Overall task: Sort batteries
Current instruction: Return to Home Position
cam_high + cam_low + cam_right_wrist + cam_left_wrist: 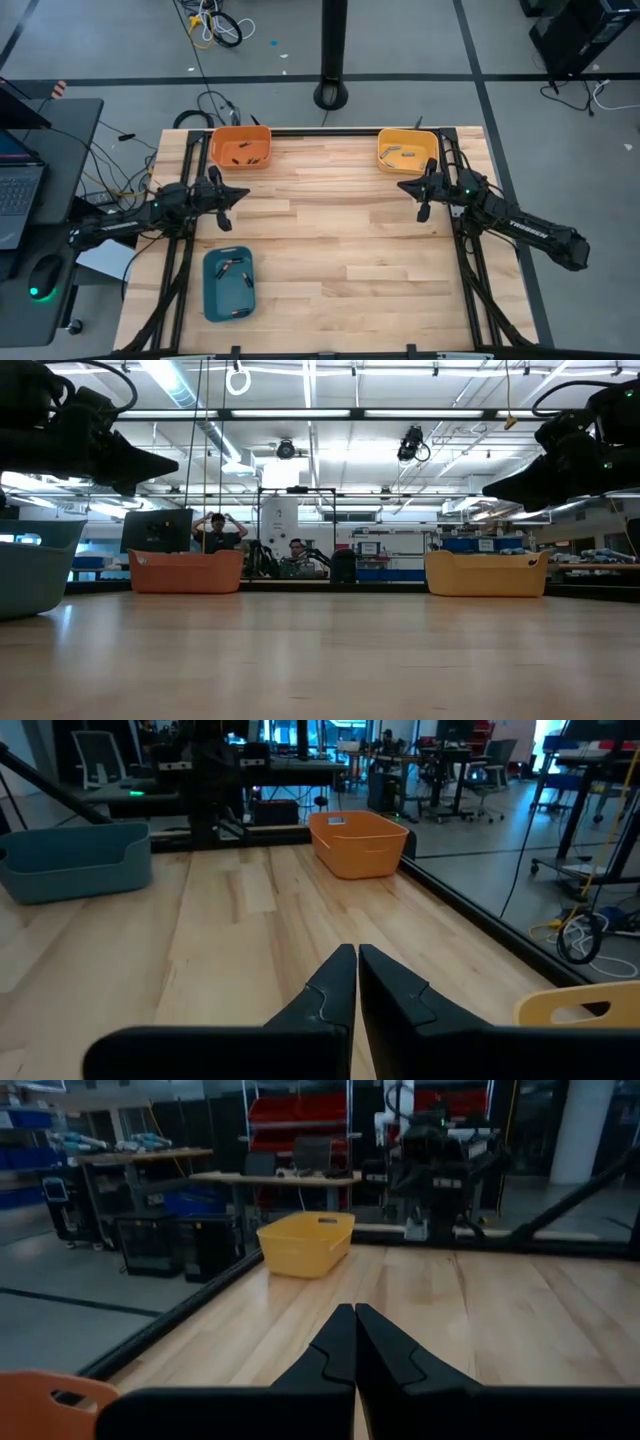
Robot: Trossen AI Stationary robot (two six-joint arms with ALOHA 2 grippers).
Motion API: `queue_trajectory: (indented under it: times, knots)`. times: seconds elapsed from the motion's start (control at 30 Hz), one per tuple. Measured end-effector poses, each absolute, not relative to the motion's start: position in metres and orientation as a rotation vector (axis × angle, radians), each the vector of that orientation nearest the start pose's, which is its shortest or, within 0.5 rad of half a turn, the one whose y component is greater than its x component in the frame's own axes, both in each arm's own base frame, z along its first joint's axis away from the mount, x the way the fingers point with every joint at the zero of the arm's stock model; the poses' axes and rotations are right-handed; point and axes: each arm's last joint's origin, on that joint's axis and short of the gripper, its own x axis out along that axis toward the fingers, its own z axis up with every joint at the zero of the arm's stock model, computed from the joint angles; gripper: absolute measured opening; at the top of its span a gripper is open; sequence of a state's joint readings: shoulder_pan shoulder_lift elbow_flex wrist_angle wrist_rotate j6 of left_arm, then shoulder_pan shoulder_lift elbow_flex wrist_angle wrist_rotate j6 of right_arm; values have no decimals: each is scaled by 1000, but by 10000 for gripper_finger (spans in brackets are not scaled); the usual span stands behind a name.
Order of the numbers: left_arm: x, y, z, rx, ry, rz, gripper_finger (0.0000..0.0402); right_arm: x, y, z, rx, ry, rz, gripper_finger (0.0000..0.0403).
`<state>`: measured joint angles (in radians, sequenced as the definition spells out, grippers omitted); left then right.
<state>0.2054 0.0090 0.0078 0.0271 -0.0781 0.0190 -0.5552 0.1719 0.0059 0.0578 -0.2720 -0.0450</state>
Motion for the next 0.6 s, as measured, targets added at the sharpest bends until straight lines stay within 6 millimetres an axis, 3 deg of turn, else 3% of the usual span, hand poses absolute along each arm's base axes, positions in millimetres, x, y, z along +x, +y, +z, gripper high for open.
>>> queue_trajectory:
  times: [0.6]
  knots:
    - [95,22,176,28,-108,286,6,95,-50,157,-3,106,-282,27]
